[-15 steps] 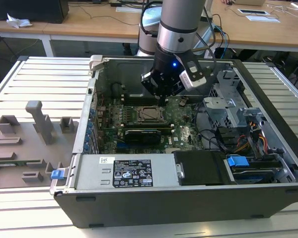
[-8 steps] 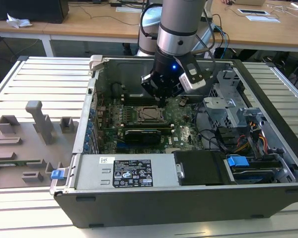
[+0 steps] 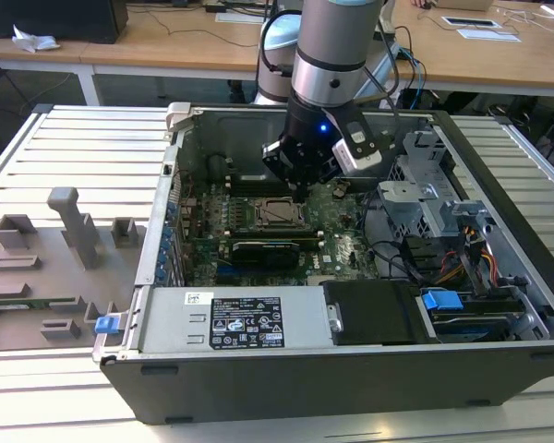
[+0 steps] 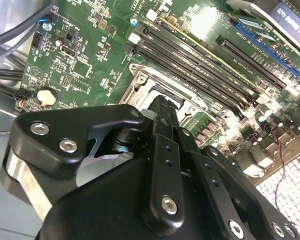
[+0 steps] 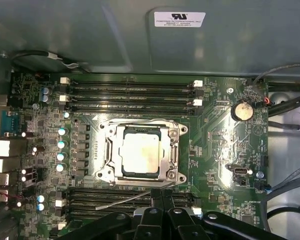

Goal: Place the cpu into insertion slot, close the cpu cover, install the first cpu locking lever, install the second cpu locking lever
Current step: 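Install the second cpu locking lever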

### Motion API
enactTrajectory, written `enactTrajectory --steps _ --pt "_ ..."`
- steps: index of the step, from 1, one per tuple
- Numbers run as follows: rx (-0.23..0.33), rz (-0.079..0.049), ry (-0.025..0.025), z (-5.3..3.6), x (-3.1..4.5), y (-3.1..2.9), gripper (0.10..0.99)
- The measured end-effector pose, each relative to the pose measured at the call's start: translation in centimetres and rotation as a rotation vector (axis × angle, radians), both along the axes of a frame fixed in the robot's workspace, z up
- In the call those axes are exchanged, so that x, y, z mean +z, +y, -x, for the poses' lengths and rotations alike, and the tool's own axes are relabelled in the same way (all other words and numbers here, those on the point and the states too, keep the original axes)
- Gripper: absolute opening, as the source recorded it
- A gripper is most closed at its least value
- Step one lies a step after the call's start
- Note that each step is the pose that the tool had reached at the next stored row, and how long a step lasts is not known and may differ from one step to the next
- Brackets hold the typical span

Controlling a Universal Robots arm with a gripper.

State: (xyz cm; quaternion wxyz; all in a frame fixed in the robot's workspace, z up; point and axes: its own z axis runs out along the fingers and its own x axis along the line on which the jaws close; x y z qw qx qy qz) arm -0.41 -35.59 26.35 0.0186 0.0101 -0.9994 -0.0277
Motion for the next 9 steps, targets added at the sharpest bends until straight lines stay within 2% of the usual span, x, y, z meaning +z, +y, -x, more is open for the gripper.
enactTrajectory --steps 9 --pt "0.0 0.0 0.0001 0.0 -0.59 -0.01 0.11"
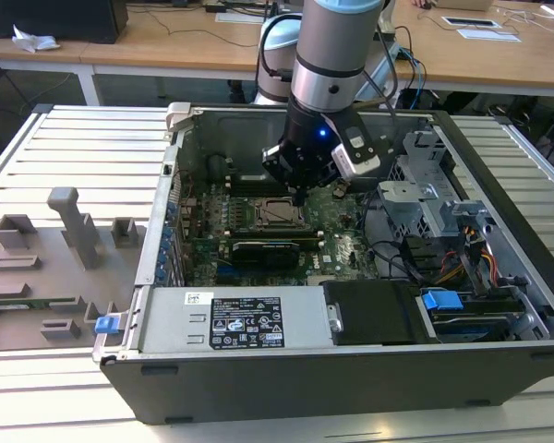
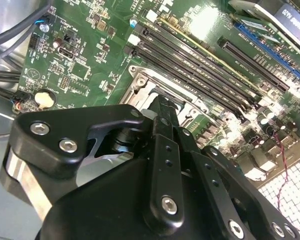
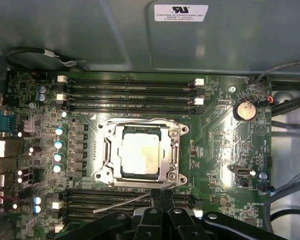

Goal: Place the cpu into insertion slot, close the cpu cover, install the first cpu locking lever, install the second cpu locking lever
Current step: 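Install the second cpu locking lever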

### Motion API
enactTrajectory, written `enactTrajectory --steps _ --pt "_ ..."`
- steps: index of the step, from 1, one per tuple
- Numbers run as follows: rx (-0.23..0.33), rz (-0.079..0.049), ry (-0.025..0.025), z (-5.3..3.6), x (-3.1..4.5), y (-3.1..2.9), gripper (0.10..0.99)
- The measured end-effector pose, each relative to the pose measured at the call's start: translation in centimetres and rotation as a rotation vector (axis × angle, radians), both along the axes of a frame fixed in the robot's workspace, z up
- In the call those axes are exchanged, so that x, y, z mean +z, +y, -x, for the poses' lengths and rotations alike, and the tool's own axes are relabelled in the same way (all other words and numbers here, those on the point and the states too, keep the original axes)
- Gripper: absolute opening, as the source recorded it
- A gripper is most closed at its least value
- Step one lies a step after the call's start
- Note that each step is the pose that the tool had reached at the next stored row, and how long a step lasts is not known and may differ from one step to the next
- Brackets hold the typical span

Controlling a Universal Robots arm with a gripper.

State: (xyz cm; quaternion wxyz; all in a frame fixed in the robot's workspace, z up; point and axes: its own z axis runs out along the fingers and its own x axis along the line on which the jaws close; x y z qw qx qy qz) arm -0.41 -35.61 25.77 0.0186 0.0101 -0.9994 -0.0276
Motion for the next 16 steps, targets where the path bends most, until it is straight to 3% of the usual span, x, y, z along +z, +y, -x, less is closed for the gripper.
enactTrajectory --steps 16 --pt "0.0 0.0 0.0 0.0 -0.76 0.0 0.11"
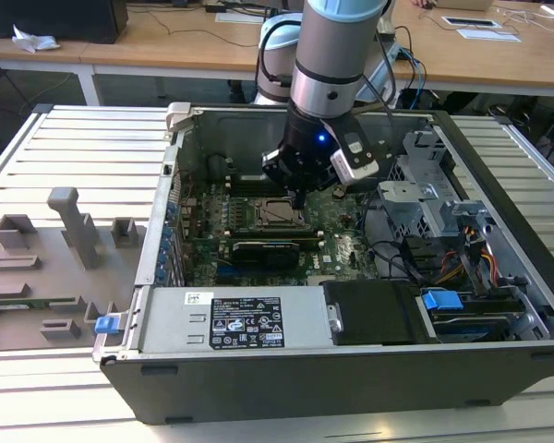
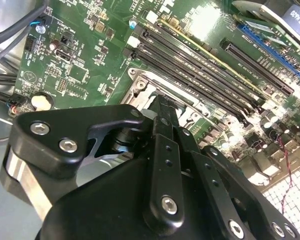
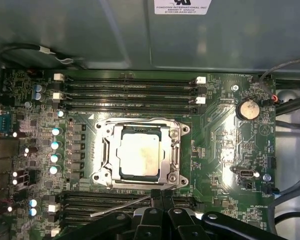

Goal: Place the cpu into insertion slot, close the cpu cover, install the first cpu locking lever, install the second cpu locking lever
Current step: 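Install the second cpu locking lever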

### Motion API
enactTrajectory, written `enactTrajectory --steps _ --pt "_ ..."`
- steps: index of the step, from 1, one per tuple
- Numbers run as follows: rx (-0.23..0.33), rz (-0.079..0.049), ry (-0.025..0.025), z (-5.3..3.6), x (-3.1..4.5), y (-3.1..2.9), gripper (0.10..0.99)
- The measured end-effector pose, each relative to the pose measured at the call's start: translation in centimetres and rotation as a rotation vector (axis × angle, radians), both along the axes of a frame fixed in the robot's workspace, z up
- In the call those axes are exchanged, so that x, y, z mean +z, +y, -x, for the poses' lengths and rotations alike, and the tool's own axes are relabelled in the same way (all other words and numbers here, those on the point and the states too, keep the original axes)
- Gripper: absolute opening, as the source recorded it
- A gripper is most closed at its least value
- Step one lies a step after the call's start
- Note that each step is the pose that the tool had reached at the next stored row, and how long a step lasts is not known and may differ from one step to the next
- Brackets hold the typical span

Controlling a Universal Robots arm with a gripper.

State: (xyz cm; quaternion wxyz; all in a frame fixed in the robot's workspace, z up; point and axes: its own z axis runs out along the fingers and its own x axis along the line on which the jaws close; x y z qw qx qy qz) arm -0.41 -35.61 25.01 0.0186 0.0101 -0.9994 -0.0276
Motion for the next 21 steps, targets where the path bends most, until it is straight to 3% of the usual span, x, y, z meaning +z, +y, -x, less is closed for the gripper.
enactTrajectory --steps 18,21 --pt "0.0 0.0 0.0 0.0 -1.03 0.0 0.11" --pt "0.0 -0.005 0.0 0.37 -1.29 -0.1 0.11"
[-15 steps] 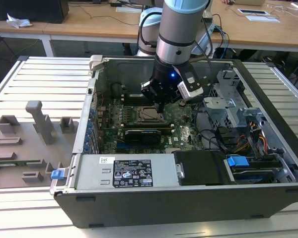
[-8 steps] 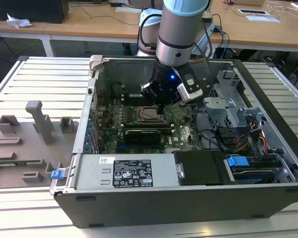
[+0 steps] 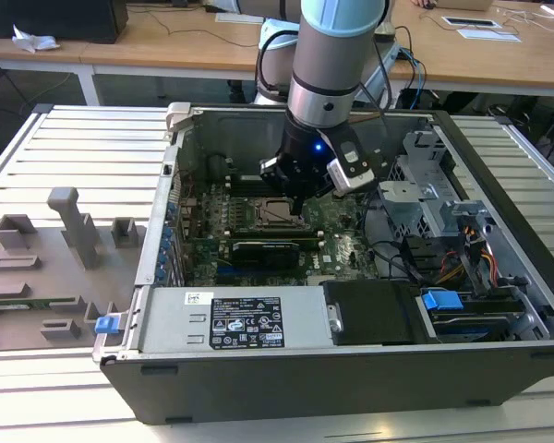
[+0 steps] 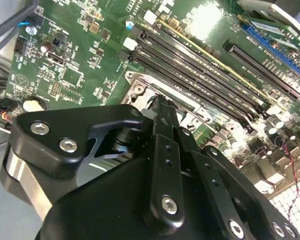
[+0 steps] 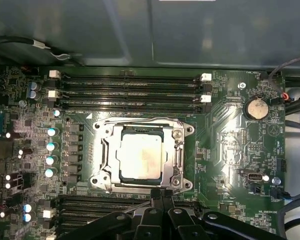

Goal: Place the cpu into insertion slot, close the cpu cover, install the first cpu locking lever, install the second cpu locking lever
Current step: 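Install the second cpu locking lever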

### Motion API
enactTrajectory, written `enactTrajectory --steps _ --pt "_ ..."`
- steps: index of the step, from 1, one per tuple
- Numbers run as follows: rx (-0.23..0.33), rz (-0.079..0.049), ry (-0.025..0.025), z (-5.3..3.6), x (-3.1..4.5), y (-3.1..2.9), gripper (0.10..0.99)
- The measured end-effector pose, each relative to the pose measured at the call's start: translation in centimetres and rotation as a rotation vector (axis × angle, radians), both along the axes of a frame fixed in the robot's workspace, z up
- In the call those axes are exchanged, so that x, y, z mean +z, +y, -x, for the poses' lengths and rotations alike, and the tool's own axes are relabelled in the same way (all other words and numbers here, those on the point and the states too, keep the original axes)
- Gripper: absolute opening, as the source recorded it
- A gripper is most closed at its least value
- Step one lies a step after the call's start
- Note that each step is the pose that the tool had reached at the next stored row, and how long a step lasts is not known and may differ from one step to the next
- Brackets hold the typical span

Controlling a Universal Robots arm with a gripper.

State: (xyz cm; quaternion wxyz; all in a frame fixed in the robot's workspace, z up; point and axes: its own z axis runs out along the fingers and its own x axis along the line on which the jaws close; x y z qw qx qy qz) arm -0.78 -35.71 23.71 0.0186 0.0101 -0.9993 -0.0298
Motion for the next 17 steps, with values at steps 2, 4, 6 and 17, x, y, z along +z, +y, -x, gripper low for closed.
enactTrajectory --steps 2,4,6,17 --pt "0.0 -0.011 0.0 0.27 -0.17 -0.71 0.11" --pt "0.0 -0.016 0.0 0.81 -0.45 -1.49 0.11" --pt "0.0 -0.018 0.0 2.07 -0.78 -1.57 0.11" --pt "0.05 -0.044 0.0005 5.32 -2.68 -2.11 0.11"
